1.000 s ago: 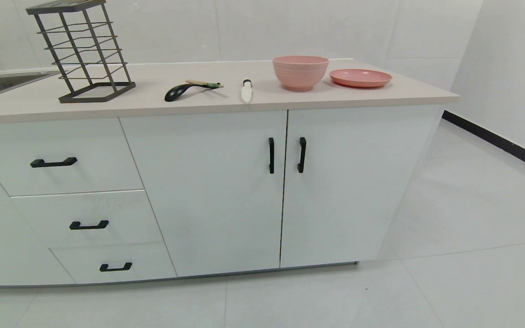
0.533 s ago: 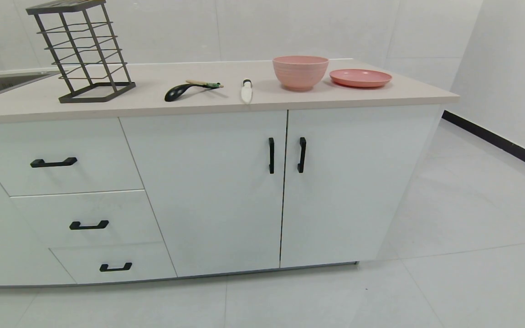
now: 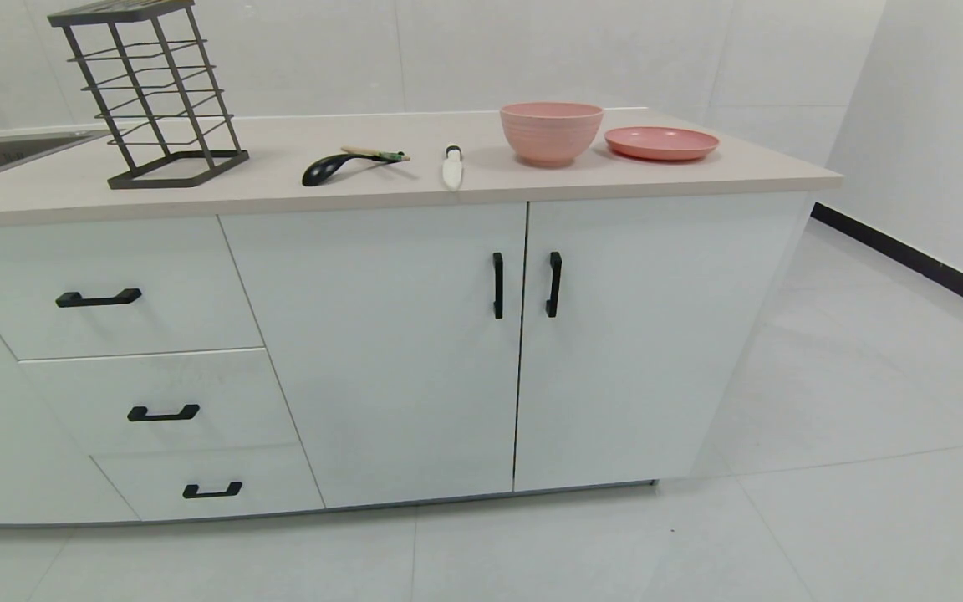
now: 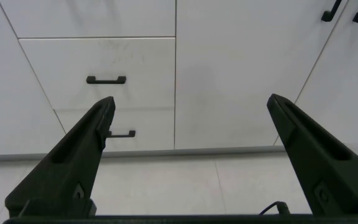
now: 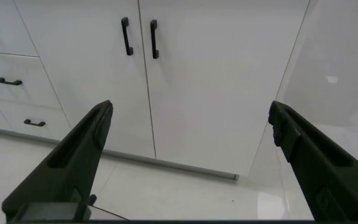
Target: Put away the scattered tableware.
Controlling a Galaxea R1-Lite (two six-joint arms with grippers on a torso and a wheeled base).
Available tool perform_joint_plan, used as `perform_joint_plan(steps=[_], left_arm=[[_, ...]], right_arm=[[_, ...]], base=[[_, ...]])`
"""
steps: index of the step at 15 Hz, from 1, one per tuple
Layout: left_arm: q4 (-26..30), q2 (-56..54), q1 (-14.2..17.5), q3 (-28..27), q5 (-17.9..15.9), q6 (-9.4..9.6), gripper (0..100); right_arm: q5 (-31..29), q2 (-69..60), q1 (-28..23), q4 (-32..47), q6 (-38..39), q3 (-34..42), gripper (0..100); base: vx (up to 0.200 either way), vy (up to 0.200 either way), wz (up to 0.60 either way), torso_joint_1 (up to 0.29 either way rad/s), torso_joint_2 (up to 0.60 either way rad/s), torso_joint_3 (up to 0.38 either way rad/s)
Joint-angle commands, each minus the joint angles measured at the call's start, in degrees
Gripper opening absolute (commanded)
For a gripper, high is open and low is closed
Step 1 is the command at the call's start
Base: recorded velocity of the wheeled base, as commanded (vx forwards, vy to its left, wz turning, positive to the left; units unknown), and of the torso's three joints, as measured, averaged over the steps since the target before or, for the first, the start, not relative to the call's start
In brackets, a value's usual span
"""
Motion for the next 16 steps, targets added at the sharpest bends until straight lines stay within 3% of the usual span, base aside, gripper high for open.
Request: perform_joint_plan(steps=[1,6,11,14,16], left_arm=[[0.0,0.1,0.0,0.0,0.0,-0.04,100],[0.0,0.1,0.0,0.0,0.0,-0.22,100],[0.0,0.1,0.0,0.0,0.0,-0.13,100],[0.0,0.1,0.0,0.0,0.0,-0.04,100],[0.0,0.1,0.0,0.0,0.0,0.05,100]], right_arm=[[-0.1,4.8,0.0,0.1,0.0,-1.0,100],[2.4,11.5,1.0,-1.9,0.1,-1.5,100],[2.6,21.0,1.2,-5.8,-0.2,-8.8,100],[3.5,26.9,3.0,-6.2,-3.4,-10.6,100],[3.6,36.0,3.1,-11.8,-8.0,-12.1,100]], base=[[0.000,0.000,0.00,0.000,0.00,0.000],[0.000,0.000,0.00,0.000,0.00,0.000],[0.000,0.000,0.00,0.000,0.00,0.000],[0.000,0.000,0.00,0.000,0.00,0.000],[0.000,0.000,0.00,0.000,0.00,0.000]])
